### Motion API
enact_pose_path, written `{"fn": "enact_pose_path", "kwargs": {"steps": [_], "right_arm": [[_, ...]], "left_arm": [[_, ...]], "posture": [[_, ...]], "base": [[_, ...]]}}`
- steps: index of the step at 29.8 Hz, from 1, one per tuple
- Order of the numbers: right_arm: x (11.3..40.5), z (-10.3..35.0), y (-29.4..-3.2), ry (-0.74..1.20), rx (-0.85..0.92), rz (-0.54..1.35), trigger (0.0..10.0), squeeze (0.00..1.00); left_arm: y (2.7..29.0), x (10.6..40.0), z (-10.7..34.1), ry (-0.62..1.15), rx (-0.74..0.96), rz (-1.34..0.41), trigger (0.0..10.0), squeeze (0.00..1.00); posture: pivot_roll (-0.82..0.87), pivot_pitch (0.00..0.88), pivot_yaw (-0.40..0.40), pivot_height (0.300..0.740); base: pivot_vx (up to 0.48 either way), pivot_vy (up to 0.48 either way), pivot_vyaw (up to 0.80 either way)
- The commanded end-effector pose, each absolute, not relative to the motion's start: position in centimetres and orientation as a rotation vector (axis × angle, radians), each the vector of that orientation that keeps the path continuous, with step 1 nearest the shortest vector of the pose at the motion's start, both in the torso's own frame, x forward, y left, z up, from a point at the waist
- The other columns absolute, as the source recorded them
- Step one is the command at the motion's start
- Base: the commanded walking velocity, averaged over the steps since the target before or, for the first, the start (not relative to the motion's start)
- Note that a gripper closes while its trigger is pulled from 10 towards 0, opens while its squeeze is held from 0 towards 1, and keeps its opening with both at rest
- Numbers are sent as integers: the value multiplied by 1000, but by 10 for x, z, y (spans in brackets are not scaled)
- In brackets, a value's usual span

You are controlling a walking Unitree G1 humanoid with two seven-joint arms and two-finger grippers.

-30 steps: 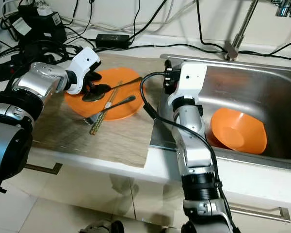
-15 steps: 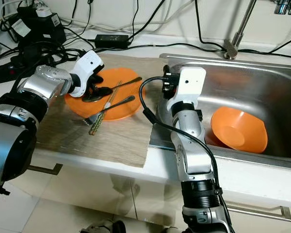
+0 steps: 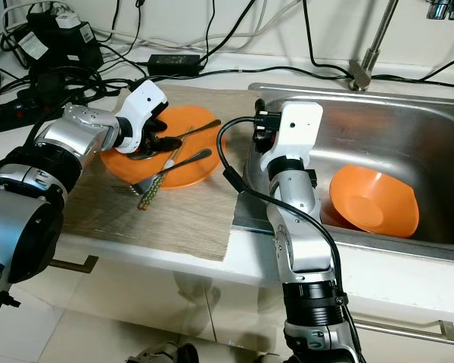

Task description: Kitchen organization

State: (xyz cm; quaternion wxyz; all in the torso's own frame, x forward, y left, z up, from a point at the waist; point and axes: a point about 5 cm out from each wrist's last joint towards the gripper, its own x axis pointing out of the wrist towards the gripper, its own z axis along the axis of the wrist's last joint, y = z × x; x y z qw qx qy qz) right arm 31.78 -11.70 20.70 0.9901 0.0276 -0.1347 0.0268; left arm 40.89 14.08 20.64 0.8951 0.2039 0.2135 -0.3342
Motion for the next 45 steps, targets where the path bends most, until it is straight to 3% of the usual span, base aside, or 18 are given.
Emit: {"fn": "enact_pose_path", "kwargs": {"steps": [1, 16, 17, 18, 19, 20, 24, 25, 45], "right_arm": [[315, 208, -116, -272, 48, 52, 10000, 0], [314, 208, -117, -258, 44, 55, 10000, 0], [314, 208, -117, -259, 44, 55, 10000, 0], [314, 208, -117, -258, 45, 56, 10000, 0], [314, 208, -117, -258, 45, 56, 10000, 0], [314, 208, -117, -258, 45, 56, 10000, 0], [314, 208, -117, -257, 45, 57, 10000, 0], [314, 208, -117, -256, 45, 56, 10000, 0], [312, 205, -123, -236, 44, 40, 10000, 0]], "left_arm": [[147, 405, 192, 510, 410, -672, 10000, 0], [157, 401, 177, 576, 442, -648, 10000, 0], [157, 400, 176, 580, 447, -650, 8353, 16], [158, 400, 175, 581, 458, -642, 0, 349], [159, 400, 174, 582, 466, -635, 0, 349], [160, 400, 174, 584, 481, -627, 0, 443], [162, 401, 173, 578, 492, -609, 0, 416], [162, 401, 173, 576, 494, -604, 0, 0], [158, 405, 186, 494, 318, -583, 0, 0]], "posture": [[-170, 13, 113, 740], [-165, 14, 105, 740], [-165, 14, 105, 740], [-165, 14, 105, 740], [-165, 14, 105, 740], [-160, 21, 103, 740], [-160, 24, 102, 740], [-160, 24, 102, 740], [-168, 38, 99, 740]], "base": [[0, 0, 0], [0, 0, 0], [0, 0, 0], [0, 0, 0], [0, 0, 0], [0, 0, 0], [0, 0, 0], [0, 0, 0], [0, 0, 0]]}}
